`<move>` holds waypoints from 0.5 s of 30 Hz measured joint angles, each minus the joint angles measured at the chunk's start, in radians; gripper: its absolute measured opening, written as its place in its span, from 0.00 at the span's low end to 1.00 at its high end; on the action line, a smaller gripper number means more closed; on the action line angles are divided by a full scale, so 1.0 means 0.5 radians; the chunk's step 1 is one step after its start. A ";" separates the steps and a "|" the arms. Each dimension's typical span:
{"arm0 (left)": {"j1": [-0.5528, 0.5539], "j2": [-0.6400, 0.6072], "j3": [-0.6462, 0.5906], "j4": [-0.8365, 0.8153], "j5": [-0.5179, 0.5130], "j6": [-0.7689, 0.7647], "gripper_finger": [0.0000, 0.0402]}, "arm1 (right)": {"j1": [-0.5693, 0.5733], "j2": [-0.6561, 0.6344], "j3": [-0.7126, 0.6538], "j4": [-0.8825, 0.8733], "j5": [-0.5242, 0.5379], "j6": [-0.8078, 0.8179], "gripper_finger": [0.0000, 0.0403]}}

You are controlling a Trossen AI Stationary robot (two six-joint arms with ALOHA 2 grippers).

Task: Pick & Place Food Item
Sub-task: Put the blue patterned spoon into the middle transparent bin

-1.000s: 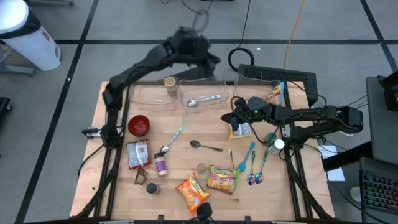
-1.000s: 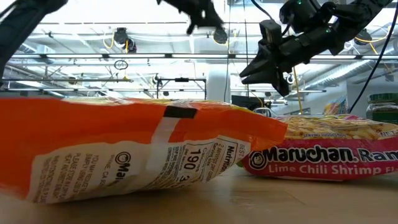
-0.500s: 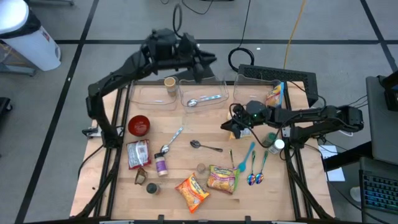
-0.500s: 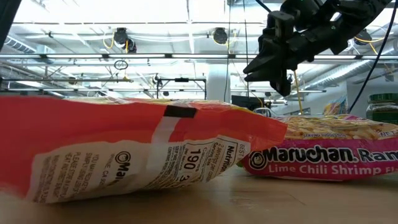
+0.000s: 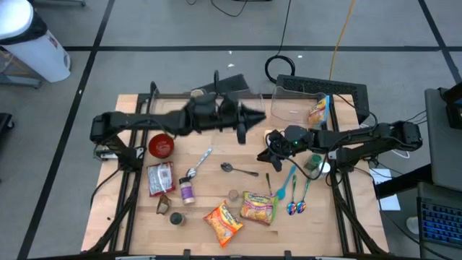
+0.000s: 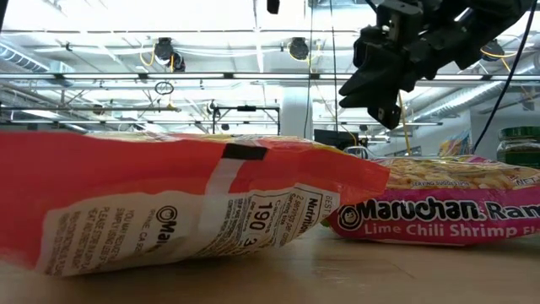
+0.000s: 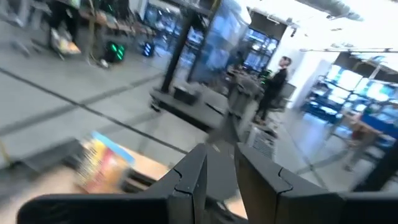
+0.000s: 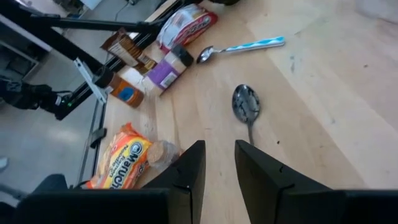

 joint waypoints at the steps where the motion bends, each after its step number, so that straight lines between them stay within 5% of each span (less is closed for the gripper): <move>1: -0.027 0.000 -0.014 -0.004 0.001 -0.047 0.22 | 0.010 0.000 0.000 0.000 0.000 -0.005 0.19; 8: -0.226 -0.065 0.001 -0.245 0.015 -0.083 0.22 | 0.074 0.000 0.000 0.002 0.002 -0.074 0.19; 15: -0.368 -0.255 0.002 -1.185 -0.104 -0.110 0.22 | 0.091 0.000 0.000 0.035 0.003 -0.133 0.19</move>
